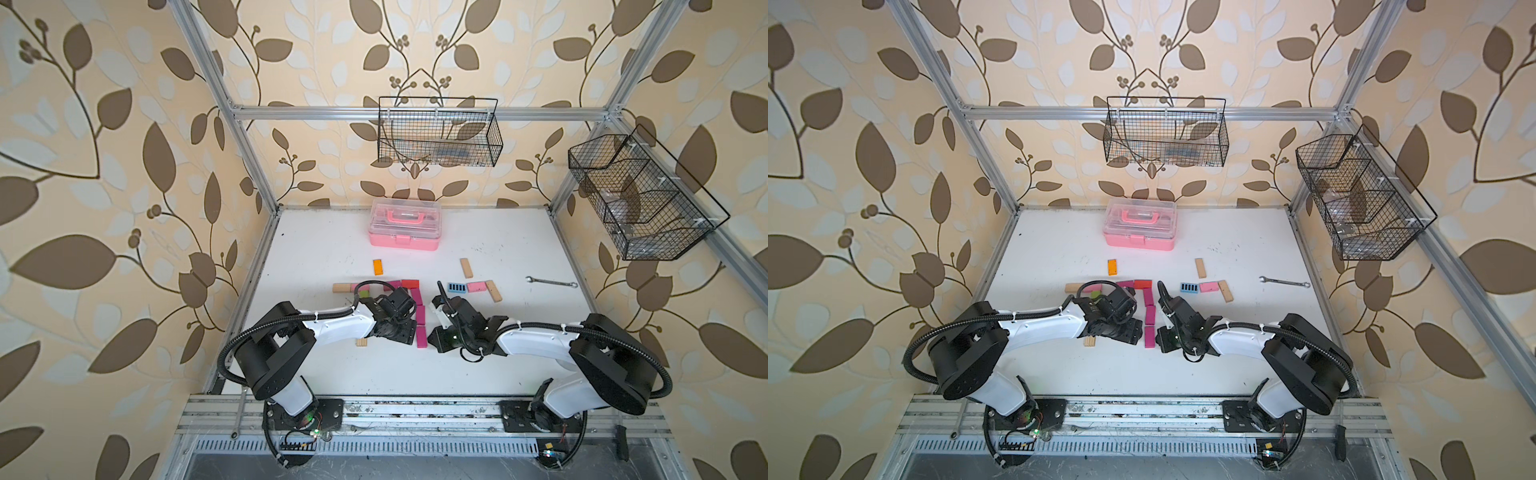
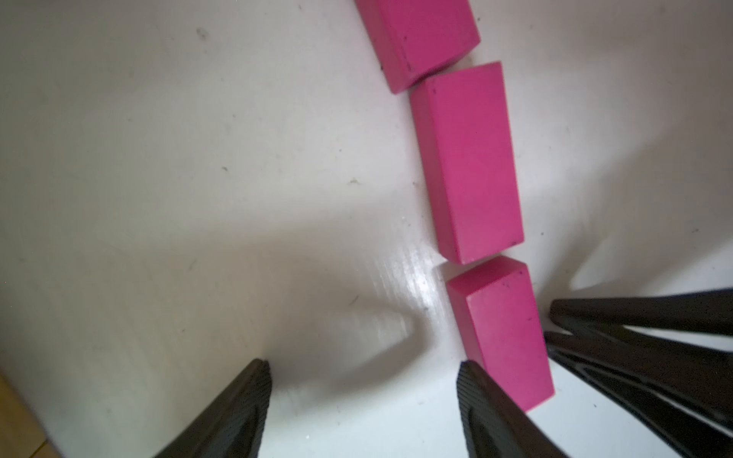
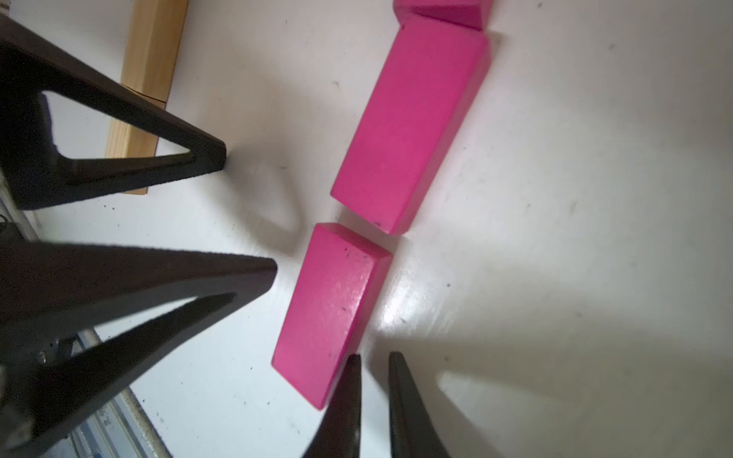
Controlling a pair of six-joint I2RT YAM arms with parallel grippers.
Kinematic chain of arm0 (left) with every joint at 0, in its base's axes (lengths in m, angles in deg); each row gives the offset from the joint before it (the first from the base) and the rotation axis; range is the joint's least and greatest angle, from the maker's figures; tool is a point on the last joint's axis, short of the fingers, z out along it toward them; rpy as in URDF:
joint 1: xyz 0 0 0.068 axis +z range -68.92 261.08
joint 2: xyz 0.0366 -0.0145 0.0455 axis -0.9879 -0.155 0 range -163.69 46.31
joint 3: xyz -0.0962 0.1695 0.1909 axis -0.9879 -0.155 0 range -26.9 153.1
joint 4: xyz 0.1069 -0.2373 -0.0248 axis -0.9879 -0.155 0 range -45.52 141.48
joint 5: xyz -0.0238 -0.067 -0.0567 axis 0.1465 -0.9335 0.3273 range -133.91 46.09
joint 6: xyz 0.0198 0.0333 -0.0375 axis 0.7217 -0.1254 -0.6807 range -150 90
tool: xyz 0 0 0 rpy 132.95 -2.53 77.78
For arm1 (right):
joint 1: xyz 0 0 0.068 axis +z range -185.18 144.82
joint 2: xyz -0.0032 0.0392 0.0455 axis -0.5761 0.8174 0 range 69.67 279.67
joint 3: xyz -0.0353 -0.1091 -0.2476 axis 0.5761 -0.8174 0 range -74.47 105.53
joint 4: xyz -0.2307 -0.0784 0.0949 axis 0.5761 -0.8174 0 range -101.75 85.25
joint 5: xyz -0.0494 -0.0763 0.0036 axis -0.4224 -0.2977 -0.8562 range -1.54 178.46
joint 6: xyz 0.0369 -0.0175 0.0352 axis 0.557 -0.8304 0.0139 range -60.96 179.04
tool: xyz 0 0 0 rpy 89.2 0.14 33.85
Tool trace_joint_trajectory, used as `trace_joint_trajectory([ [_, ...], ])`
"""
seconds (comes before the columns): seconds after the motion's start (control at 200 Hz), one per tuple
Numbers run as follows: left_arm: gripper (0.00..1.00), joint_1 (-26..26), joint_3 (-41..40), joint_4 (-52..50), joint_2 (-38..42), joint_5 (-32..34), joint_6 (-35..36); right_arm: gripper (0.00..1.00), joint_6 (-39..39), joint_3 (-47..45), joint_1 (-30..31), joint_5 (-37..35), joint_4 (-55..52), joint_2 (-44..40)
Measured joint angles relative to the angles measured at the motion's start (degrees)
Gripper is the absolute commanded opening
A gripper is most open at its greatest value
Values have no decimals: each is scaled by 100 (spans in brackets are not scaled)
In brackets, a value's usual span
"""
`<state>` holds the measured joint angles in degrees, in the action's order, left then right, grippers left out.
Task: Assemble the number 7 with building blocks
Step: Adjust the building block at the center of the board.
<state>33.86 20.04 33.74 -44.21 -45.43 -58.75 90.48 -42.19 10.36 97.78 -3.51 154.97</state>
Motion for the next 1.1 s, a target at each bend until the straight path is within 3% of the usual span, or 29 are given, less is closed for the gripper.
trace_joint_trajectory([
  [0.21,81,2,0,-98,79,42,15,18,-83,-258,236,-313,-387,-688],
  [0.33,99,2,0,-354,422,155,68,18,-72,-267,525,-525,-492,-1062],
  [0.52,99,7,190,-1145,1764,551,260,18,208,-264,1086,-876,-468,-1016],
  [0.775,99,122,507,-2129,3434,949,612,17,756,-181,1502,-1272,-188,-328],
  [1.1,99,155,481,-2629,4319,896,1064,17,1231,20,1624,-1606,114,39],
])
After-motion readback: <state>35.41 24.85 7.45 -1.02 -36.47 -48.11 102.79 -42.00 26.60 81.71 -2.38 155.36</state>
